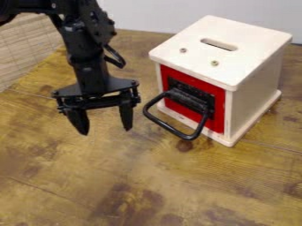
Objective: Close the drawer
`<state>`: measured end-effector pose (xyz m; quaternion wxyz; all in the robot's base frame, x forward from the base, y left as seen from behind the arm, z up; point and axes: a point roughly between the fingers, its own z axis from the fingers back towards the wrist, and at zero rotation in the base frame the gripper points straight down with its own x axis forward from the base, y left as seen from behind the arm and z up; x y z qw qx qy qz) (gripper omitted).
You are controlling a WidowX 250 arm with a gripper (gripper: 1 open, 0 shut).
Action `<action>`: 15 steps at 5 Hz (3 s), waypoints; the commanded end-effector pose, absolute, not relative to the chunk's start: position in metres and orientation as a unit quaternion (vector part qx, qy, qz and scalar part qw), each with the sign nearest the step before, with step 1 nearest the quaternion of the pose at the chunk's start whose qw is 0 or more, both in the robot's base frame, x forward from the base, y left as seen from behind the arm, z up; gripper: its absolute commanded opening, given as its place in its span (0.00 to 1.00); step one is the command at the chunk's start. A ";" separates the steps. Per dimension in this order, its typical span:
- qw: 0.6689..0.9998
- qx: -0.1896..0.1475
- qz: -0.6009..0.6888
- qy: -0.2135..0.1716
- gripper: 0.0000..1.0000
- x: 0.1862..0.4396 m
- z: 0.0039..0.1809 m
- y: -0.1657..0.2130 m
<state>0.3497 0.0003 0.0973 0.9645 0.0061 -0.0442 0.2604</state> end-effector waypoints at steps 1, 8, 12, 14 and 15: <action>0.952 0.007 0.288 -0.103 1.00 0.351 0.145 0.024; 0.969 0.021 0.215 -0.120 1.00 0.359 0.159 0.036; 0.972 0.044 0.198 -0.116 1.00 0.334 0.152 0.003; 0.956 0.030 0.263 -0.126 1.00 0.351 0.150 0.022; 0.957 0.026 0.262 -0.125 1.00 0.365 0.154 0.032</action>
